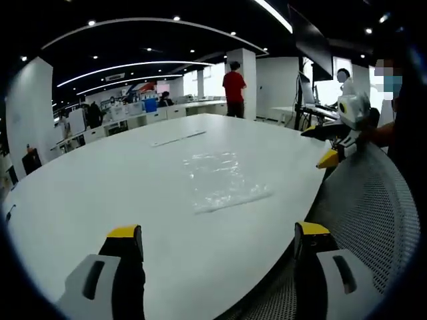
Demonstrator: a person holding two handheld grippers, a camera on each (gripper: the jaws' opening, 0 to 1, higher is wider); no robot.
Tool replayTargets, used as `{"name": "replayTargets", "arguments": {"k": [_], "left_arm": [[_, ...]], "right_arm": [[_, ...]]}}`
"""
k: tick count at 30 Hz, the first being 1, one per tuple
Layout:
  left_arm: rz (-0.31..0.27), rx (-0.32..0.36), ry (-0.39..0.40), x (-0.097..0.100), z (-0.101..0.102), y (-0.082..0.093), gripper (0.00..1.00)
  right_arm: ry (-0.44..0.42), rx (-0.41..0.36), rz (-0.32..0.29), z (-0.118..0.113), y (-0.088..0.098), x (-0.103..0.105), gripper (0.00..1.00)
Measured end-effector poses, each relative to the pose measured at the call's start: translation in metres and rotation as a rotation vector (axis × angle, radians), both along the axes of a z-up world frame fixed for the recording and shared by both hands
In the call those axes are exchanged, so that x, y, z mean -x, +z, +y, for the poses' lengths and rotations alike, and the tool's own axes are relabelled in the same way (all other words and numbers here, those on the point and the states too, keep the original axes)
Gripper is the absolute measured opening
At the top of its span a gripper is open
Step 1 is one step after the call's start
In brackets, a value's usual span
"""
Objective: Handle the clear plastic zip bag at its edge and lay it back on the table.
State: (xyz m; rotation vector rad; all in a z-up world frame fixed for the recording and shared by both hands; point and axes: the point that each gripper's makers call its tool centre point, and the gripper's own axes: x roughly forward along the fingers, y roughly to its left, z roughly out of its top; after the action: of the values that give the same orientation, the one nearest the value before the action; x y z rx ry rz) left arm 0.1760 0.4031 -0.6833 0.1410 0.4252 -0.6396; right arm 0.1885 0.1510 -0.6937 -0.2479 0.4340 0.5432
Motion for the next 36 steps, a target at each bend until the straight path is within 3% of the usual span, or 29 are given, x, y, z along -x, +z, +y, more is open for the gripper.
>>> {"name": "replayTargets", "arguments": {"k": [22,25,26,27,29,36], "left_arm": [[0.0,-0.002,-0.011,0.001,-0.001,0.001,0.94],[0.006,-0.015,-0.014,-0.001,0.006,-0.006,0.94],[0.011,-0.008,-0.02,0.0,0.006,-0.006,0.94],[-0.004,-0.003,-0.026,0.001,0.005,-0.004,0.95],[-0.013,-0.019,-0.023,0.0,0.008,-0.006,0.94],[-0.035,-0.025,-0.021,-0.003,0.01,-0.005,0.96]], "right_arm": [[0.005,0.014,0.009,0.0,-0.002,0.001,0.99],[-0.016,0.006,0.002,-0.003,-0.001,-0.001,0.99],[0.004,0.024,0.038,-0.001,-0.007,0.002,1.0],[0.033,0.047,0.048,0.002,-0.009,0.005,0.99],[0.004,0.007,0.007,0.0,-0.001,0.001,0.99],[0.018,0.026,0.033,0.001,-0.006,0.003,0.98]]}}
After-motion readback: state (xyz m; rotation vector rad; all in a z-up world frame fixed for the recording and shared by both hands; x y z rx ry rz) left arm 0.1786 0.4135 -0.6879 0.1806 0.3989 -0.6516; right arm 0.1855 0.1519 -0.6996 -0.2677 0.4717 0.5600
